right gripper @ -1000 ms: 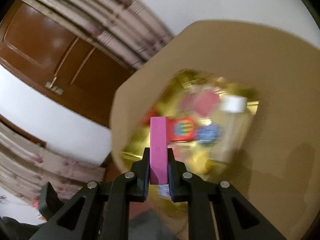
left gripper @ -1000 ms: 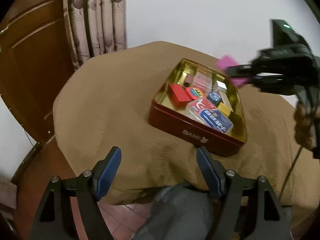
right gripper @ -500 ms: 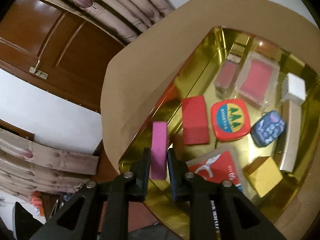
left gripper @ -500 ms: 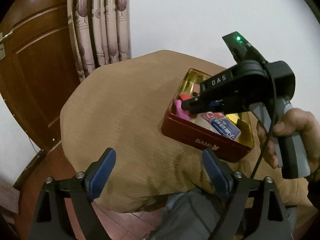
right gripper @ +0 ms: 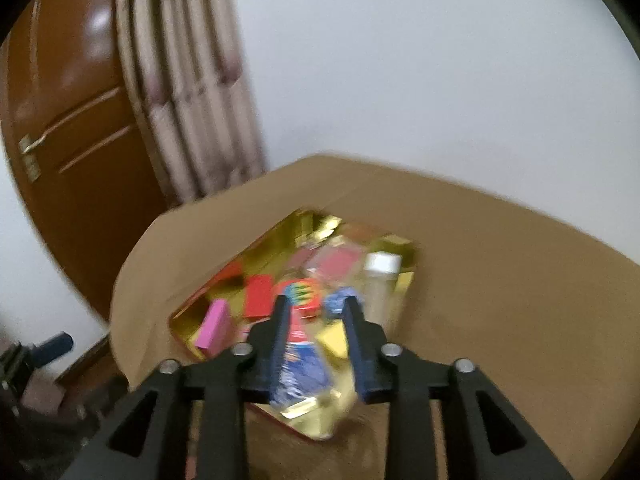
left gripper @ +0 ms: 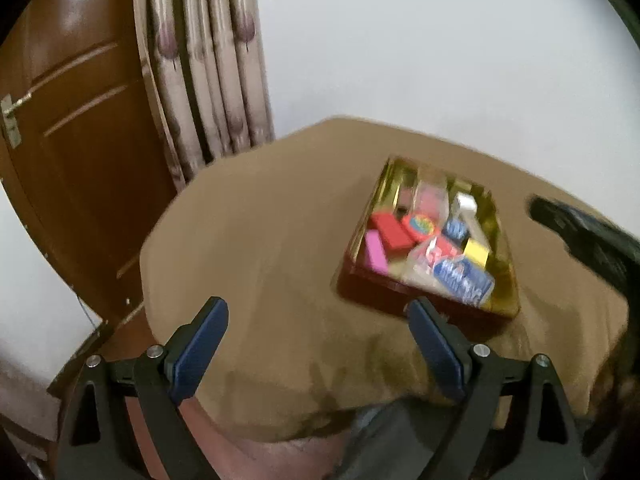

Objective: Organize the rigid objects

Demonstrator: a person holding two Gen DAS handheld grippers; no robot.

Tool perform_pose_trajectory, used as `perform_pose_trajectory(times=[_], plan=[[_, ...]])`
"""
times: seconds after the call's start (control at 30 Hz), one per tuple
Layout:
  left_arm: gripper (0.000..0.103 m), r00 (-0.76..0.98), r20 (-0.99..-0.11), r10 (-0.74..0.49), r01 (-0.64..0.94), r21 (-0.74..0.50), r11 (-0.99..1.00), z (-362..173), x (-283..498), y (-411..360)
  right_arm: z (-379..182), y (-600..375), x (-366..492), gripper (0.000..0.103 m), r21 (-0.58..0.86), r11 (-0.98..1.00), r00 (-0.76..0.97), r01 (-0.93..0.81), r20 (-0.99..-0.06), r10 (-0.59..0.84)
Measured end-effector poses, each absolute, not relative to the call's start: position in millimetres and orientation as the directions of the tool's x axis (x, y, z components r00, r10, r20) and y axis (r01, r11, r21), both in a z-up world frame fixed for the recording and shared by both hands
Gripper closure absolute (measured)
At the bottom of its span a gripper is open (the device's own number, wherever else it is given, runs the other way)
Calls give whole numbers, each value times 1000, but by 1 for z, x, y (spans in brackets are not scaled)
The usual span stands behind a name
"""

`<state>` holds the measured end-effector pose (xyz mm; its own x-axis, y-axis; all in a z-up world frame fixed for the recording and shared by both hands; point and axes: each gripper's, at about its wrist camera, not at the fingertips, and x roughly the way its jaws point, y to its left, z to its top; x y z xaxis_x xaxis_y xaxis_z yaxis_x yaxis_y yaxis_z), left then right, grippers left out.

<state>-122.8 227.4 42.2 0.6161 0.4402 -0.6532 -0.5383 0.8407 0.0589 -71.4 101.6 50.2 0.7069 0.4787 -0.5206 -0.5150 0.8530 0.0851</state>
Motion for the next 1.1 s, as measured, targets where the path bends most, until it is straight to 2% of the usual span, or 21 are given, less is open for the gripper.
perform_pose_trajectory(times=[0.03,0.1,0.23,1.1], plan=[[11,625,-640,446,-538,61,841,45,-122,226,53,91,-81,48,80,871,748,-484,-479,460],[9,636,-626,452,-531,70,844,51,-116,223,56,83,-94,42,36,903,811,-429,-425,402],[9,640,-635,434,-529,46,847,58,-106,221,63,76,-109,41,-39,925,861,-377,-381,335],[8,619,-701,354,-485,13,875,50,-95,219,63,87,-136,41,-39,923,853,-382,-398,336]])
